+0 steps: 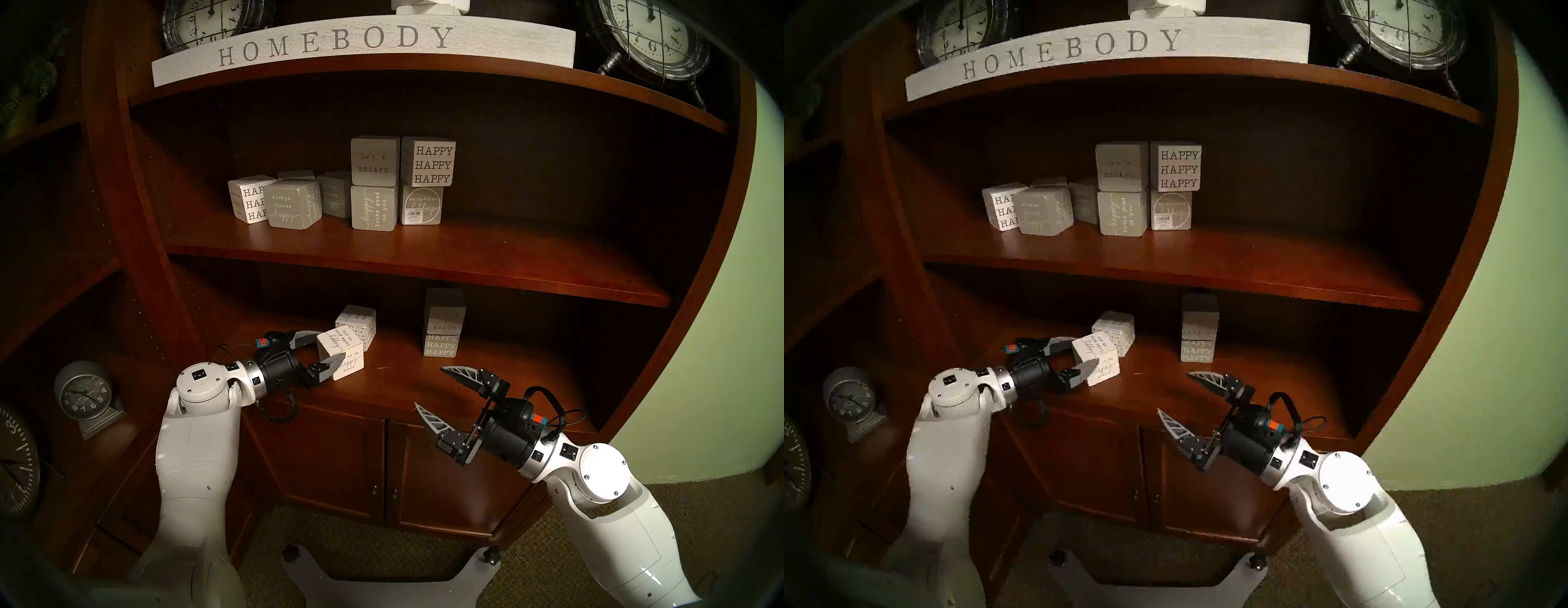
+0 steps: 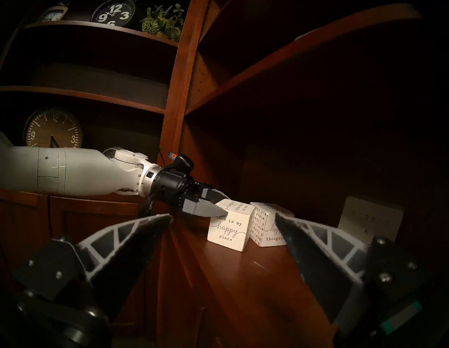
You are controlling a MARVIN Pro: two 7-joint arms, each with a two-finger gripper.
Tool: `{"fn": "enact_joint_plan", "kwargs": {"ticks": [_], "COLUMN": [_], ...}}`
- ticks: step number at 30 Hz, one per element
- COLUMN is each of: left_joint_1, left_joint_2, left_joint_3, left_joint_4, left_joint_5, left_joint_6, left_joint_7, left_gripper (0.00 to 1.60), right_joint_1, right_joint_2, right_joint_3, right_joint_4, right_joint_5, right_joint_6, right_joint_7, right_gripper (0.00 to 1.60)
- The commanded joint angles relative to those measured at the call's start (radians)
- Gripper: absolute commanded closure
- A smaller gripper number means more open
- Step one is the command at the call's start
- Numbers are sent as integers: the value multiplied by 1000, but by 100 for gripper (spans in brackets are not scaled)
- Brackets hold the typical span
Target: Stack four cubes vertically into two groups
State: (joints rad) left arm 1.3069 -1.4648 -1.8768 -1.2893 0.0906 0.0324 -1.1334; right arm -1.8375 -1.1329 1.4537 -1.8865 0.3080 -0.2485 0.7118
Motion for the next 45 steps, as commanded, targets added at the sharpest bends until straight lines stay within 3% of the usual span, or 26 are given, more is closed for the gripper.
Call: {"fn": "enact_joint_plan", "kwargs": {"ticks": [1,18,20,21,22,23,30,32,35,36,37,45], "left_joint_1": [-34,-43,-42,-41,-40,-39,-32,-26,-8,-2,7,41], "left_joint_2": [1,3,3,4,4,5,9,8,7,7,7,-34], "left_joint_3": [5,2,1,1,1,0,0,-1,-6,-8,-11,-37], "left_joint_4": [14,49,48,48,47,47,43,35,4,-7,-25,-125], "left_joint_5": [-5,-16,-13,-13,-12,-12,-11,-11,-10,-12,-11,-11], "left_joint_6": [-6,-28,-27,-27,-28,-28,-26,-25,-18,-14,-9,-10], "left_joint_7": [-1,7,9,8,9,8,1,0,1,-3,-2,51], "left_gripper": [0,0,23,26,71,81,96,112,121,152,160,160], "right_joint_1": [3,3,3,3,3,3,3,3,3,3,3,3], "right_joint_2": [-2,-3,-3,-3,-3,-3,-3,-3,-4,-4,-4,-4], "right_joint_3": [-2,-2,-2,-2,-2,-2,-1,-1,-1,-1,-1,-1], "right_joint_4": [-21,-21,-21,-21,-21,-21,-21,-21,-21,-21,-21,-20], "right_joint_5": [3,3,3,3,3,3,2,2,2,2,2,2], "right_joint_6": [-1,-1,-1,-1,-1,-1,-1,-1,-1,-1,-1,-2], "right_joint_7": [2,2,2,2,2,2,3,3,3,3,3,4], "right_gripper": [0,0,0,0,0,0,0,0,0,0,0,0]}}
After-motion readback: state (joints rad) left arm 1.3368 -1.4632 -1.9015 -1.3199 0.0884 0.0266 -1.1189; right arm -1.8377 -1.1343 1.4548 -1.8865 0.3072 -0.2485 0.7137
